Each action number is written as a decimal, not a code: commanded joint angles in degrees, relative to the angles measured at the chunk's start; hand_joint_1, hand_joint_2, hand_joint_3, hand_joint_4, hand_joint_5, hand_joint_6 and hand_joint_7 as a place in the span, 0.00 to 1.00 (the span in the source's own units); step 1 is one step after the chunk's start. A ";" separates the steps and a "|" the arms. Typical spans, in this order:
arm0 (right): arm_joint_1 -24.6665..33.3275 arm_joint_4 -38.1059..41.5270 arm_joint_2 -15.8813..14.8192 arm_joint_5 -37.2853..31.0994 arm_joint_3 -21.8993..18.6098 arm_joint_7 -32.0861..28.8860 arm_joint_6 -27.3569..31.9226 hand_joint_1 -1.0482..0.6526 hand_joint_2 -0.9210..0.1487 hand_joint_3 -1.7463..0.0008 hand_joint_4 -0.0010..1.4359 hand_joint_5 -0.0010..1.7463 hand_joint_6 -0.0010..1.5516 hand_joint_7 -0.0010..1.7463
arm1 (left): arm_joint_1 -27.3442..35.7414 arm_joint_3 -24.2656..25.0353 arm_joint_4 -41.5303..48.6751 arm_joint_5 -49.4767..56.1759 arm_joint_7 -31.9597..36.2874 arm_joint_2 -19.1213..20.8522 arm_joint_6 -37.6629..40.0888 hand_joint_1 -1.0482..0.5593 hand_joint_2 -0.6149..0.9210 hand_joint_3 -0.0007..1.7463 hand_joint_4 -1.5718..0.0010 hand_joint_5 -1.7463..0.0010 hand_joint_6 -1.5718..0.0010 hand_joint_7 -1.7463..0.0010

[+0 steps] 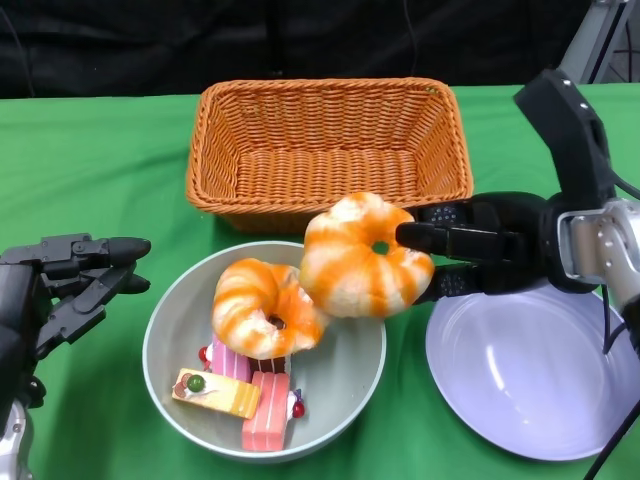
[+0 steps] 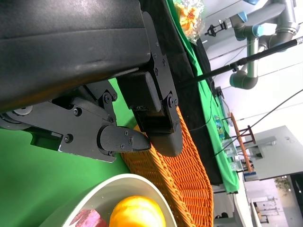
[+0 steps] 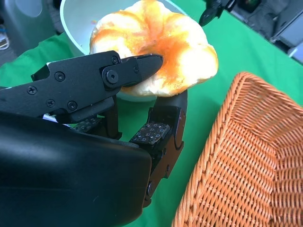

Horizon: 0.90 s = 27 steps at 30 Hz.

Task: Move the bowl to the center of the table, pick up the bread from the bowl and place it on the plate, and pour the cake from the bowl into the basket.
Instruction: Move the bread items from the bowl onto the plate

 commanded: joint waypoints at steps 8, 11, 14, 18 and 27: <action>6.23 -8.35 -5.23 1.35 -1.30 0.61 1.21 0.47 0.00 0.92 0.47 0.79 0.45 0.56 | -0.53 0.32 -0.03 -0.23 0.35 1.26 0.24 0.57 1.00 0.15 0.37 0.56 0.20 1.00; 7.39 -9.98 -5.96 1.80 -1.64 0.36 2.72 0.48 0.00 0.91 0.47 0.80 0.42 0.59 | -0.57 0.24 -0.02 0.06 0.66 1.36 0.37 0.57 1.00 0.15 0.38 0.56 0.20 1.00; 8.78 -11.73 -6.89 2.26 -1.53 0.66 3.54 0.48 0.00 0.89 0.46 0.80 0.40 0.60 | -0.54 0.20 -0.16 0.20 0.90 1.34 0.31 0.56 1.00 0.15 0.37 0.56 0.20 1.00; 10.12 -13.06 -7.67 2.91 -1.27 0.91 3.77 0.48 0.00 0.88 0.44 0.81 0.39 0.62 | -0.52 0.04 -0.13 0.54 1.24 1.51 0.22 0.56 1.00 0.15 0.38 0.56 0.20 1.00; 14.16 -16.30 -9.21 3.26 -1.50 0.07 5.81 0.48 0.00 0.87 0.45 0.82 0.42 0.62 | -0.45 0.21 -0.34 -0.41 0.38 1.37 0.73 0.57 1.00 0.16 0.38 0.55 0.20 1.00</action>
